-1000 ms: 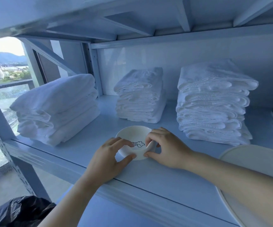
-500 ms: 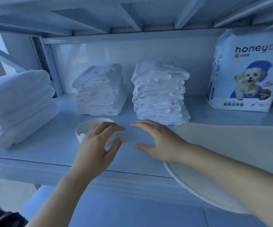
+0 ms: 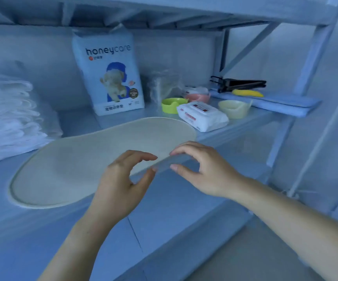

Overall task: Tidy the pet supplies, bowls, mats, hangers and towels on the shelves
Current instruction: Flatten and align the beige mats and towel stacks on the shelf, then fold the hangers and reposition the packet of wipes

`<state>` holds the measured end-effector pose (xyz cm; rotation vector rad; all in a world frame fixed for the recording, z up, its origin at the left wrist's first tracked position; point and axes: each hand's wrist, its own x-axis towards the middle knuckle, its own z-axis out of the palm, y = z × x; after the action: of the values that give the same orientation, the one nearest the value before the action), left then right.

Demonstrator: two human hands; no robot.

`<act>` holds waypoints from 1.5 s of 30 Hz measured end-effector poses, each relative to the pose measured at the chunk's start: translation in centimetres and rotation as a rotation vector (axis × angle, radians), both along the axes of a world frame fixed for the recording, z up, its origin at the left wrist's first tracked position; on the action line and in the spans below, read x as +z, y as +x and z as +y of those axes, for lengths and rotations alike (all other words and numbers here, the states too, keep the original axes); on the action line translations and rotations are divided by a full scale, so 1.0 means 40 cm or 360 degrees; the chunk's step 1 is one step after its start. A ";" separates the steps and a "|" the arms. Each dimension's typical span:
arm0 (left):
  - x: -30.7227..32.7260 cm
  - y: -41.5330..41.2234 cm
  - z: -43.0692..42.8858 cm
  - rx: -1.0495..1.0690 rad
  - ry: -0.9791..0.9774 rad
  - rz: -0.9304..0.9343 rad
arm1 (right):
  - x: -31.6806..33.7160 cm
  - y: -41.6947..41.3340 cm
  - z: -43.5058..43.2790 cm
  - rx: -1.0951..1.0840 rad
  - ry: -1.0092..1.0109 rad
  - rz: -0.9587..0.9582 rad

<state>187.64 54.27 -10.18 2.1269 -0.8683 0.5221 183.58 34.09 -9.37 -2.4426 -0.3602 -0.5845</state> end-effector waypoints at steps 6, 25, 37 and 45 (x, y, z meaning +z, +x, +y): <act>-0.045 -0.133 -0.316 -0.0488 0.0020 0.0136 | -0.008 -0.256 -0.258 -0.0456 0.0061 -0.0010; -0.027 -0.116 -1.032 -0.0967 0.0116 -0.0004 | -0.033 -0.375 -0.872 -0.0905 -0.0016 0.0021; 0.030 0.057 -1.481 -0.0873 0.0084 -0.0047 | -0.022 -0.226 -1.341 -0.0925 -0.0032 0.0028; 0.027 0.165 -1.622 -0.0511 0.0266 -0.0152 | -0.050 -0.040 -1.535 -0.0709 -0.0137 0.0078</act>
<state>194.22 -10.61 -9.11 2.0656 -1.3195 0.3969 181.97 -27.33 -11.35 -2.6293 0.1913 -0.7019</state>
